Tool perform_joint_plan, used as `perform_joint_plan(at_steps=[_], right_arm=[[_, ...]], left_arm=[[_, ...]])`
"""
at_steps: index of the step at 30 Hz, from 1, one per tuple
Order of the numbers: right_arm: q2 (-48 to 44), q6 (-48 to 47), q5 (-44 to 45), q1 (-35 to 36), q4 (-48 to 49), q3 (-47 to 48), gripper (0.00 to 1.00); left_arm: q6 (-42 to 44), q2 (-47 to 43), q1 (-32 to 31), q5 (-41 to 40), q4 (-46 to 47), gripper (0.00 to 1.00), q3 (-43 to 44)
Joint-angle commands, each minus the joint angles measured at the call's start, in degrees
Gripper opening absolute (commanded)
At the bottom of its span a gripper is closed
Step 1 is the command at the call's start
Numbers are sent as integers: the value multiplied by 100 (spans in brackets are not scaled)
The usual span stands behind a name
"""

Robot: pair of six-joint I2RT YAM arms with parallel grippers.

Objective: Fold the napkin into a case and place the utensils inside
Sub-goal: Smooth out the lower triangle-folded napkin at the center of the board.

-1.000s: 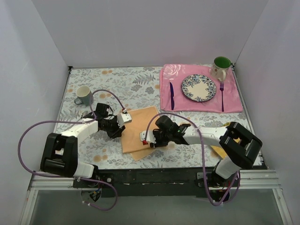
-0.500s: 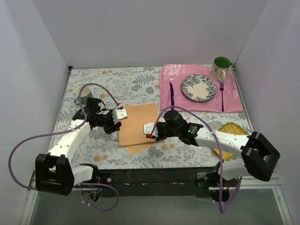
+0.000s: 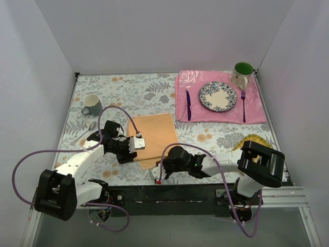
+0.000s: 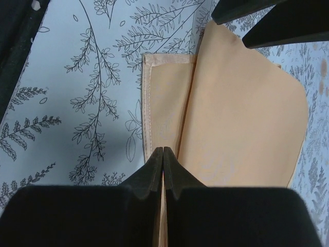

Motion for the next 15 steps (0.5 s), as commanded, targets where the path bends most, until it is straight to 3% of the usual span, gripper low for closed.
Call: perform_joint_plan(at_steps=[1, 15], right_arm=[[190, -161, 219, 99, 694, 229, 6], [832, 32, 377, 249, 694, 352, 5]], left_arm=[[-5, -21, -37, -51, 325, 47, -123], [39, 110, -54, -157, 317, 42, -246]])
